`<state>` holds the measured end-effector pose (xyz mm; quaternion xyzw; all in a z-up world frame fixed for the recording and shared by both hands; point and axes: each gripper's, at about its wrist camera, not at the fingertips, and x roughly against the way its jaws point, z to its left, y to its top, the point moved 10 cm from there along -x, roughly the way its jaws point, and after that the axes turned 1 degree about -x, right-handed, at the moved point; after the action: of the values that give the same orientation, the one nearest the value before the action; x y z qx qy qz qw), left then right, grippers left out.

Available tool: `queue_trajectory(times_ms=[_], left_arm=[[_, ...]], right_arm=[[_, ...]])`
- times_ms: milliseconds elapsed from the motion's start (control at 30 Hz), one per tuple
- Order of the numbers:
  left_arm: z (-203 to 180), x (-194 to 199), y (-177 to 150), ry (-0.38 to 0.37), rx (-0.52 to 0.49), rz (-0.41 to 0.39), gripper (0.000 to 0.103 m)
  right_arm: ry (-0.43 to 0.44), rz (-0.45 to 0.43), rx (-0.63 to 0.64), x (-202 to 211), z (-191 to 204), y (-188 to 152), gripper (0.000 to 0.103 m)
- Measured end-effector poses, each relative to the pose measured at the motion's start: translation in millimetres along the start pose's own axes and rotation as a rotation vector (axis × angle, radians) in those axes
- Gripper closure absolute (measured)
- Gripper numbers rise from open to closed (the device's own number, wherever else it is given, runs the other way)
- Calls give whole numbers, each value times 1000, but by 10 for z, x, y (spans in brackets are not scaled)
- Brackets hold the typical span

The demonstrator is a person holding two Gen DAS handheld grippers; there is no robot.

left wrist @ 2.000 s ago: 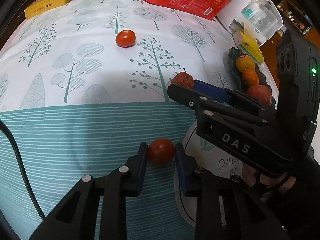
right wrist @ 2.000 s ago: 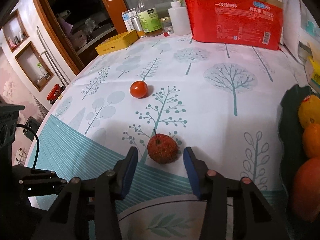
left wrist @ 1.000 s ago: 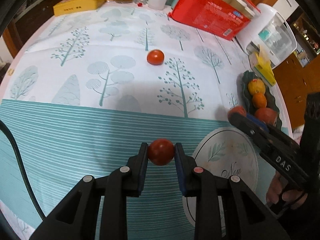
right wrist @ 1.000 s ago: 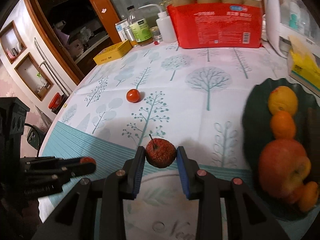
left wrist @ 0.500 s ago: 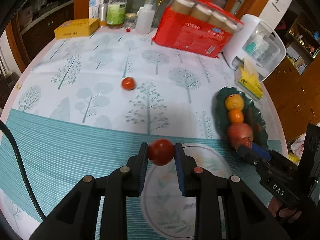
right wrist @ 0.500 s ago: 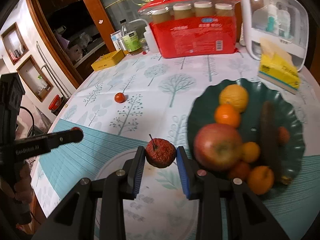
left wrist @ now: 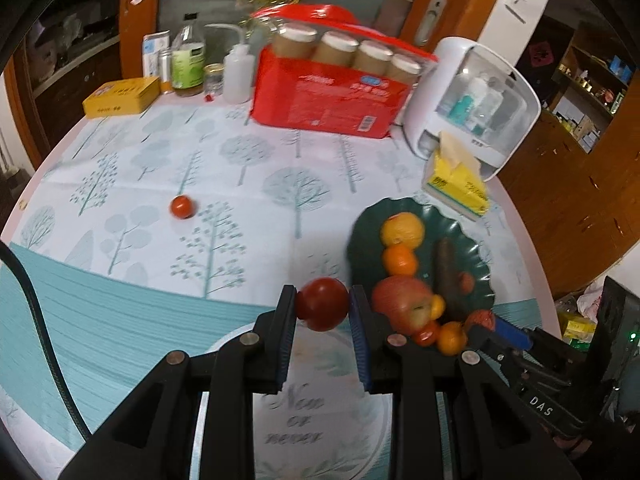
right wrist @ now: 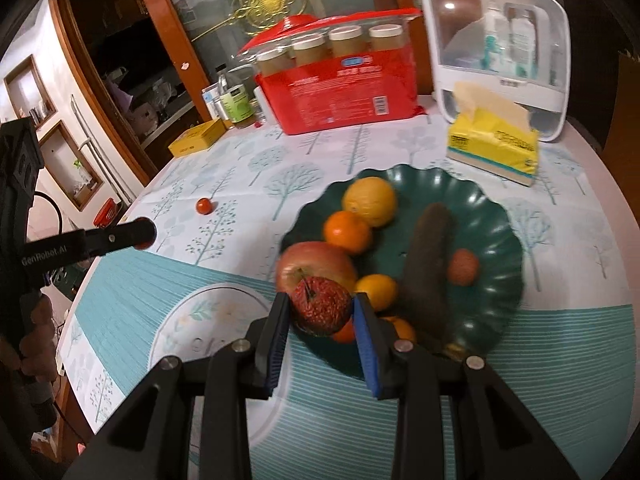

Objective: Organize fruits
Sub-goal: 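Carry the tomato with the left tool while the right tool carries the wrinkled fruit over the plate, then open the left tool to drop the tomato while the right tool releases the wrinkled fruit onto the plate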

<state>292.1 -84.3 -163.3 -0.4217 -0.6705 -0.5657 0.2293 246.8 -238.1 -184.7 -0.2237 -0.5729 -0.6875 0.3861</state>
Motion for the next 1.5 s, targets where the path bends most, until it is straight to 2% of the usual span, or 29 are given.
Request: queue_trajectory(times_ms=[233, 567, 833, 1033, 1100, 1200, 1333, 1500], left_arm=[[-479, -137, 96, -31, -35, -6, 79], [-1082, -555, 24, -76, -93, 77, 79], [-1341, -904, -92, -92, -105, 150, 78], [-1388, -1068, -85, -70, -105, 170, 78], [-1371, -1094, -72, -58, -99, 174, 68], [-1322, -1088, -51, -40, -93, 170, 50], [-1239, -1050, -30, -18, -80, 170, 49], [-1114, -954, -53, 10, -68, 171, 40]], right_arm=[[-6, 2, -21, 64, -372, -23, 71], [3, -5, -71, 22, -821, -126, 71], [-37, -26, -71, -27, -1030, -198, 70], [-28, -14, -75, -116, -1087, -226, 70], [-15, -10, -84, -144, -1085, -216, 70], [-3, -17, -94, -147, -1061, -199, 56], [6, -24, -83, -131, -1012, -187, 53], [-12, -13, -97, -115, -1000, -200, 51]])
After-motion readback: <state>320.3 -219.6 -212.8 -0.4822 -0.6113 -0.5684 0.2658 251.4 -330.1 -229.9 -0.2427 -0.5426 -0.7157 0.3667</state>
